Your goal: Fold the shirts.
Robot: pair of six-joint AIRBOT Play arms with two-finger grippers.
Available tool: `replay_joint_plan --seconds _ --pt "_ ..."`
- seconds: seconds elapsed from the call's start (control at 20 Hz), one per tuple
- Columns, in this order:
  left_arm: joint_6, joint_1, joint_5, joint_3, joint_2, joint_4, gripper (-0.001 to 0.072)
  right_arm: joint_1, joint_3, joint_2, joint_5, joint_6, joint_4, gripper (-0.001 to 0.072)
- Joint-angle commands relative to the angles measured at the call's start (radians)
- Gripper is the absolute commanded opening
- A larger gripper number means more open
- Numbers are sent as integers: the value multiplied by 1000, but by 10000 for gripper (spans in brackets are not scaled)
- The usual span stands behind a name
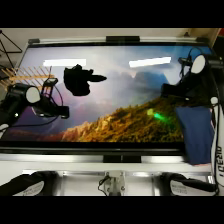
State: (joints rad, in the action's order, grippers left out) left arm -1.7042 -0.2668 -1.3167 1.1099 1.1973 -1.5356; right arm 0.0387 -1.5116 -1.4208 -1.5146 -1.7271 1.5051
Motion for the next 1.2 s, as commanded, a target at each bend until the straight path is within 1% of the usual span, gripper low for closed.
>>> replay_joint_plan --seconds 0.0,0.75,0.8,1.05,1.15 --pt "0 0 0 0 -1 0 709 0 -1 0 0 0 0 639" --pt "0 0 0 0 -1 0 709 0 -1 0 0 0 0 638" --pt "-3 0 15 0 0 0 710 0 -1 0 0 0 0 638" --pt "-4 0 238 0 3 10 709 0 -1 -1 4 0 0 638" --pt "-4 -2 388 0 11 11 707 0 -1 -1 32 3 13 639"
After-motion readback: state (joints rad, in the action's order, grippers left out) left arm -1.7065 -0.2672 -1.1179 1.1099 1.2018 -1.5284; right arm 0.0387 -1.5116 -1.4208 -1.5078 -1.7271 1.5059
